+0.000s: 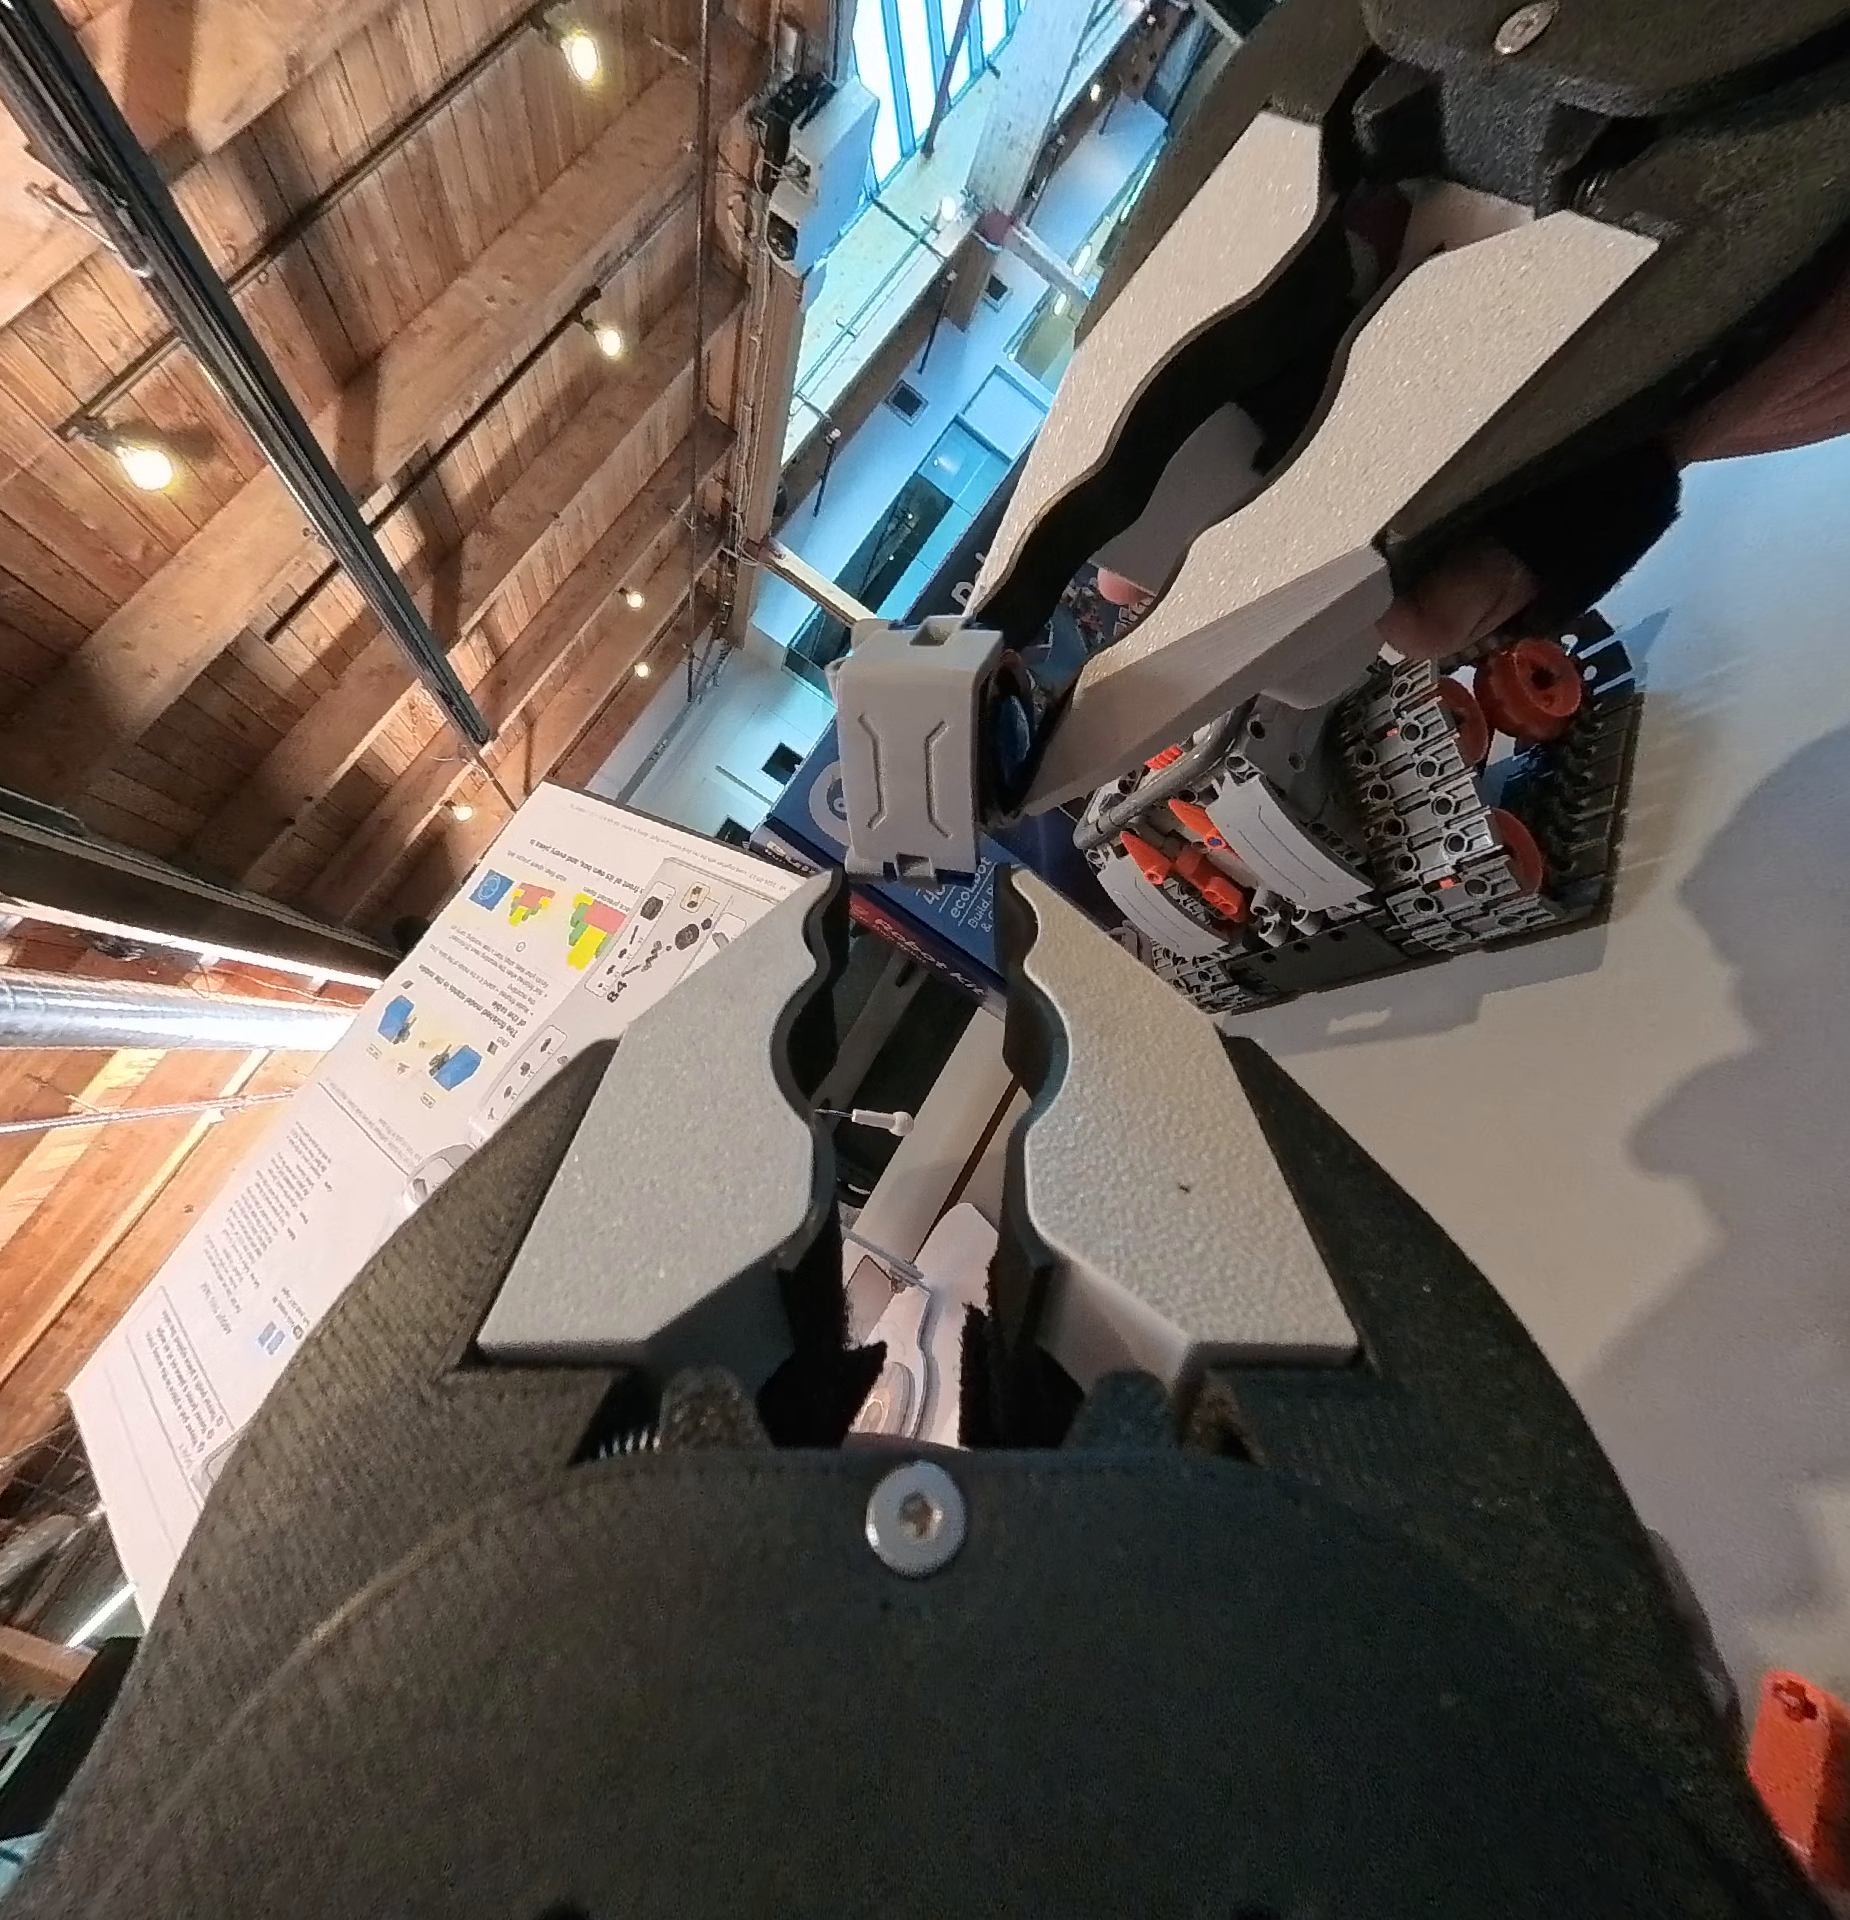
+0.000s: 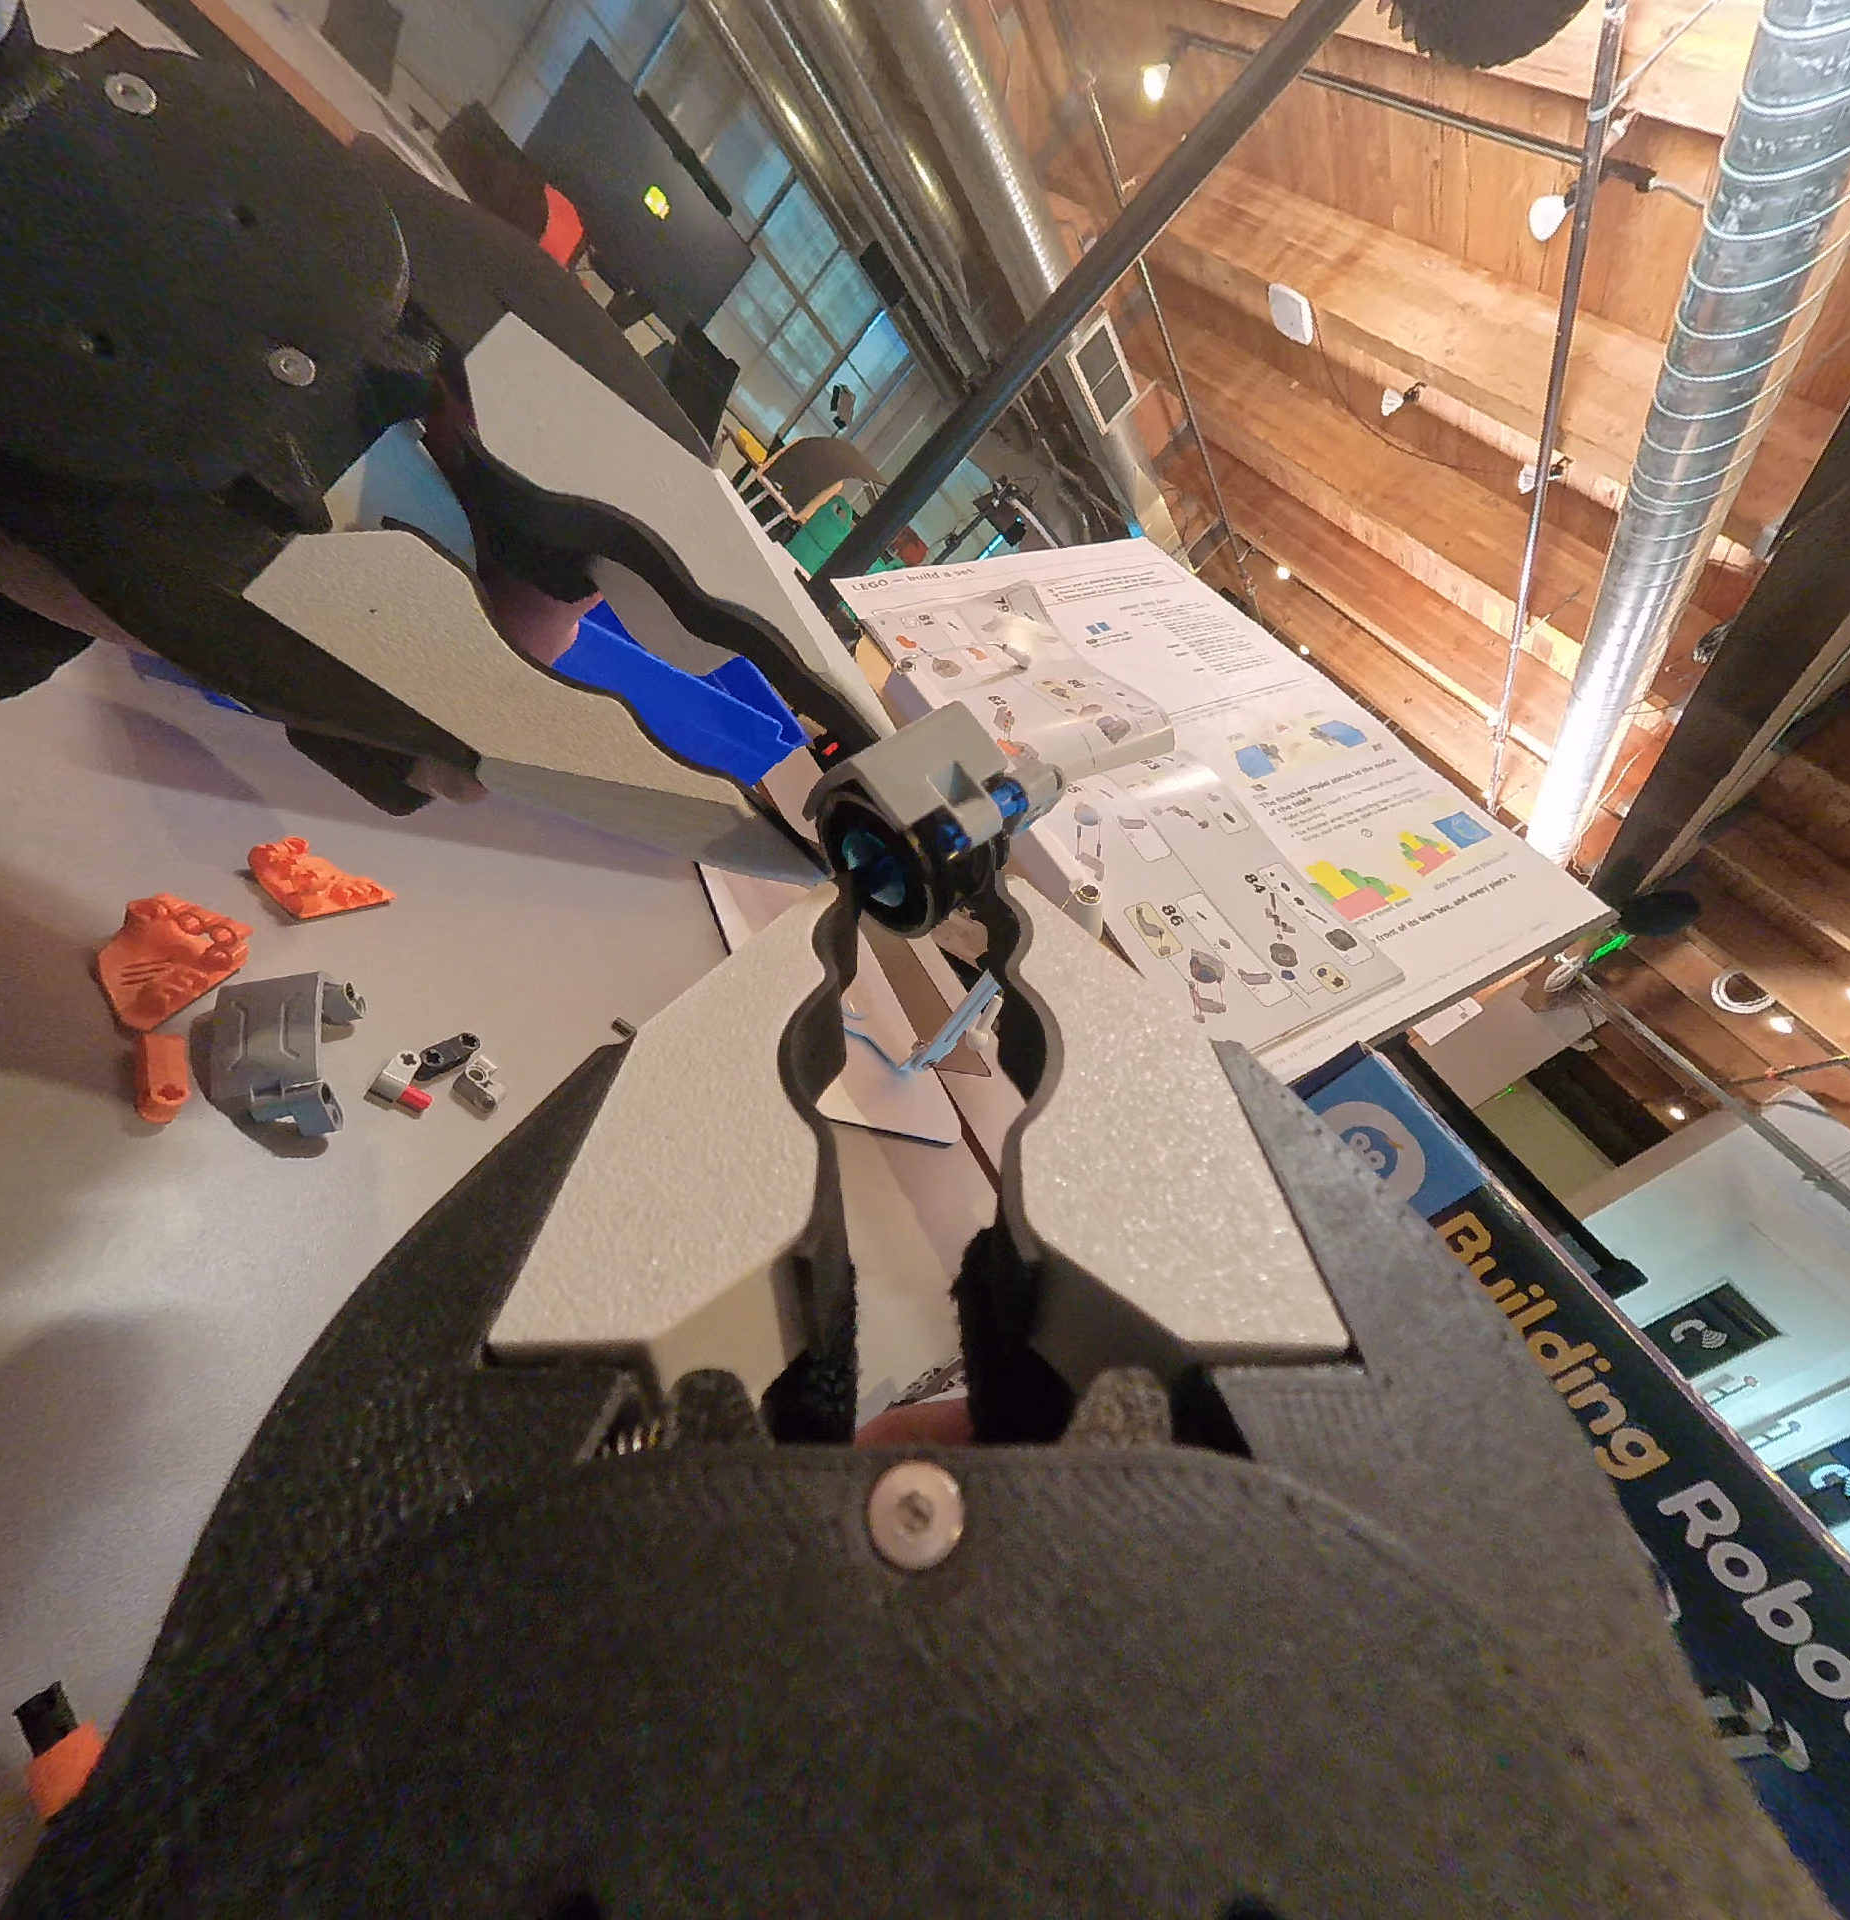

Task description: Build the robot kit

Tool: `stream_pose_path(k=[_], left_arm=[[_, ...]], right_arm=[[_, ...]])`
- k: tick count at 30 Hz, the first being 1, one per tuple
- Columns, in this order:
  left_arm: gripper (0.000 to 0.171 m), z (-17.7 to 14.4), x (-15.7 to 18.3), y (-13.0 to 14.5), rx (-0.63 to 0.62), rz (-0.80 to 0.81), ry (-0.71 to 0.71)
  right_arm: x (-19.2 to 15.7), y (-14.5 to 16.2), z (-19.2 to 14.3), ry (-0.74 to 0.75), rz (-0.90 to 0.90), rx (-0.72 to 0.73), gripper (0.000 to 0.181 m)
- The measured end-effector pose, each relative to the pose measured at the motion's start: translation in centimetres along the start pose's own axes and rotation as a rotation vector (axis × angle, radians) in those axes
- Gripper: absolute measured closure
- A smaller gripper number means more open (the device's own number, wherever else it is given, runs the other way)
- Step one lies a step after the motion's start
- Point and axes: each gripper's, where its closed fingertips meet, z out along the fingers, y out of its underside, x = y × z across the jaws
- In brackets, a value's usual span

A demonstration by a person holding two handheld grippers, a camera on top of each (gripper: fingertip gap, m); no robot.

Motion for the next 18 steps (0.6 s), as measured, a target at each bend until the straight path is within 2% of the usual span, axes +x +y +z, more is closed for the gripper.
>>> stream_pose_path(k=[18], left_arm=[[0.147,0.51,0.48,1.01,-0.030,-0.015,0.008]], right_arm=[[-0.87,-0.71,0.29,0.038,-0.211,-0.054,0.164]])
